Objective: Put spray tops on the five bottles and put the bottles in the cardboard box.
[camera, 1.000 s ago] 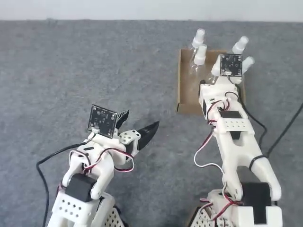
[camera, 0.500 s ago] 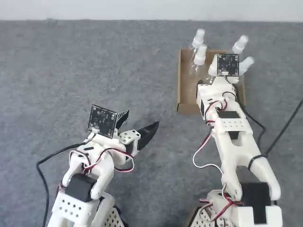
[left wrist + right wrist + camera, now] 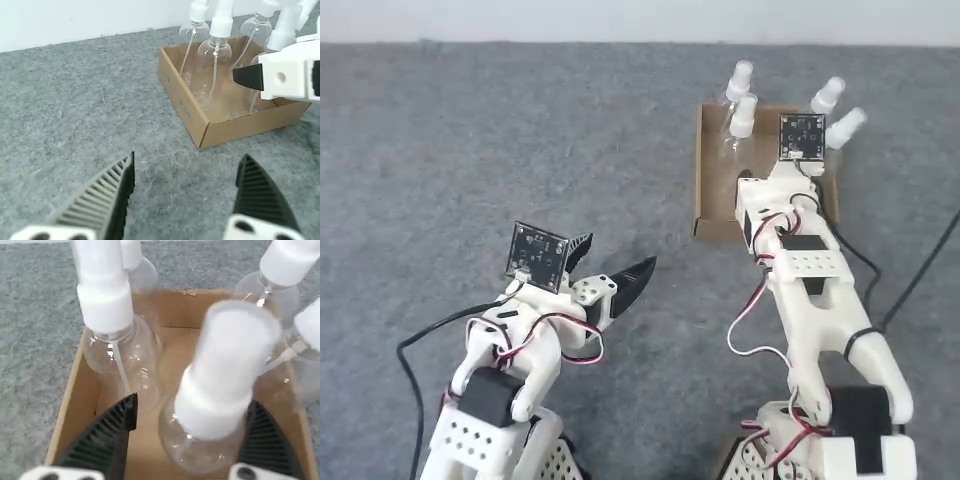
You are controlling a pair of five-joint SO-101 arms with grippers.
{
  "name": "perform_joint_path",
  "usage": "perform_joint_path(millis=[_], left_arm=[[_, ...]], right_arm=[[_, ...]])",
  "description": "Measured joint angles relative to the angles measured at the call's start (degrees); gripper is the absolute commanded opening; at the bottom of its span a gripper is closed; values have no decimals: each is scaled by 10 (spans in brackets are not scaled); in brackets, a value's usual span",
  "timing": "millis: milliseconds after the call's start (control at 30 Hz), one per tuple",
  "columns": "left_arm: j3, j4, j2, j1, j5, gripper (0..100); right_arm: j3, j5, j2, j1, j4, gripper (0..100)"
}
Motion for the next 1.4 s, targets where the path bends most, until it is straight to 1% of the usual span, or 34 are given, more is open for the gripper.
perform_joint_path(millis=[500,800,1167,1300,1400], left_arm=[[0,0,0,0,0,301],[0,0,0,0,-4,301],[0,0,0,0,-4,301],[0,0,0,0,-4,301],[0,0,0,-18,-4,301]], right_arm=[[0,2,-8,1,8,271],[-7,3,-84,-1,84,271],[-93,4,-148,0,208,271],[-103,4,-177,-1,243,271],[-103,4,-200,0,267,271]])
